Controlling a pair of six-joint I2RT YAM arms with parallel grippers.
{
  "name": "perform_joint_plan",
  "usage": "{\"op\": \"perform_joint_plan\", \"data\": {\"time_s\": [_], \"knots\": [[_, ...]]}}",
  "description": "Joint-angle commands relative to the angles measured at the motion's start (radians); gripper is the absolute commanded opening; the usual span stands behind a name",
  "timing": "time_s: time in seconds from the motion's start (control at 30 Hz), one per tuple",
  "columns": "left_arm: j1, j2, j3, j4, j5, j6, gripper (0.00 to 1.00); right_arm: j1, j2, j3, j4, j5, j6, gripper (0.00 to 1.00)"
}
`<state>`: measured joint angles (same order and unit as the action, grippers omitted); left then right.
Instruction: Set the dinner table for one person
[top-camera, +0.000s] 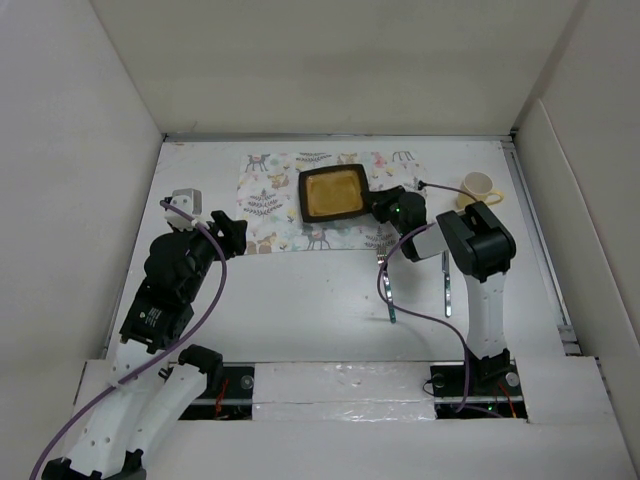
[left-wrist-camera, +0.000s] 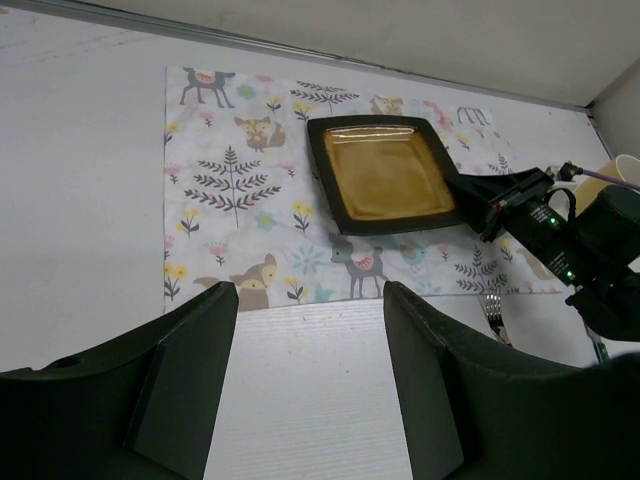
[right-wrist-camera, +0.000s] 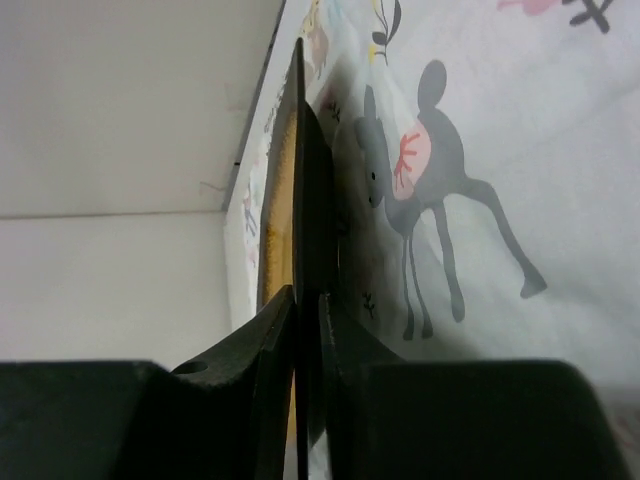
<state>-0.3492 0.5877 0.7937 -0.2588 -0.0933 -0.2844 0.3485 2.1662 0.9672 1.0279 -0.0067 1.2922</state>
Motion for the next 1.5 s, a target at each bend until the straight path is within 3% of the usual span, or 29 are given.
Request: {"op": "perform_joint_plan", "data": {"time_s": [0.0, 0.1, 0.23, 0.4, 0.57, 0.83, 0.93, 1.0, 1.03, 1.07, 1.1, 1.13, 1.23, 1.27, 1.33, 1.43, 1.47], "knots": [[0.006, 0.009, -0.001, 0.044, 0.006, 0.013, 0.57, 0.014, -0.045, 0.007, 0.169, 0.016, 0.026, 0.25], [0.006, 0.006, -0.001, 0.043, 0.007, 0.013, 0.57, 0.014, -0.063, -0.045, 0.158, 0.014, 0.019, 0.4], [0.006, 0.001, -0.001, 0.044, 0.015, 0.013, 0.57, 0.004, -0.086, -0.093, 0.153, -0.033, 0.006, 0.47], [0.006, -0.003, -0.002, 0.044, 0.017, 0.013, 0.57, 0.004, -0.149, -0.114, 0.028, -0.053, -0.06, 0.58], [0.006, -0.015, -0.002, 0.043, 0.013, 0.013, 0.57, -0.017, -0.238, -0.145, -0.029, -0.068, -0.146, 0.61], [0.006, -0.025, -0.001, 0.043, 0.023, 0.013, 0.57, -0.095, -0.396, -0.131, -0.356, -0.097, -0.349, 0.6], [0.006, -0.032, -0.002, 0.044, 0.021, 0.011, 0.57, -0.144, -0.414, -0.136, -0.393, -0.137, -0.421, 0.6], [0.006, -0.037, -0.001, 0.043, 0.024, 0.013, 0.57, -0.144, -0.451, -0.128, -0.484, -0.208, -0.57, 0.51], [0.006, -0.037, -0.002, 0.044, 0.023, 0.011, 0.57, -0.144, -0.476, -0.13, -0.541, -0.21, -0.571, 0.41], [0.006, -0.037, -0.002, 0.046, 0.023, 0.011, 0.57, -0.144, -0.503, -0.131, -0.595, -0.21, -0.659, 0.16], [0.006, -0.035, -0.002, 0.044, 0.023, 0.011, 0.57, -0.144, -0.532, -0.14, -0.642, -0.202, -0.703, 0.04], [0.006, -0.035, -0.001, 0.044, 0.027, 0.011, 0.56, -0.129, -0.56, -0.153, -0.732, -0.184, -0.741, 0.0], [0.006, -0.038, 0.001, 0.049, 0.047, 0.016, 0.49, -0.076, -0.698, -0.22, -0.909, -0.155, -0.873, 0.0], [0.006, -0.04, -0.001, 0.047, 0.047, 0.017, 0.24, -0.051, -0.779, -0.261, -0.948, -0.107, -0.911, 0.0], [0.006, -0.043, 0.001, 0.044, 0.053, 0.017, 0.0, 0.019, -0.842, -0.3, -1.07, -0.058, -0.927, 0.02], [0.006, -0.048, 0.002, 0.046, 0.063, 0.019, 0.0, 0.107, -0.916, -0.36, -1.153, -0.007, -0.916, 0.16], [0.006, -0.049, 0.001, 0.047, 0.061, 0.019, 0.0, 0.128, -0.919, -0.364, -1.179, 0.0, -0.901, 0.32]]}}
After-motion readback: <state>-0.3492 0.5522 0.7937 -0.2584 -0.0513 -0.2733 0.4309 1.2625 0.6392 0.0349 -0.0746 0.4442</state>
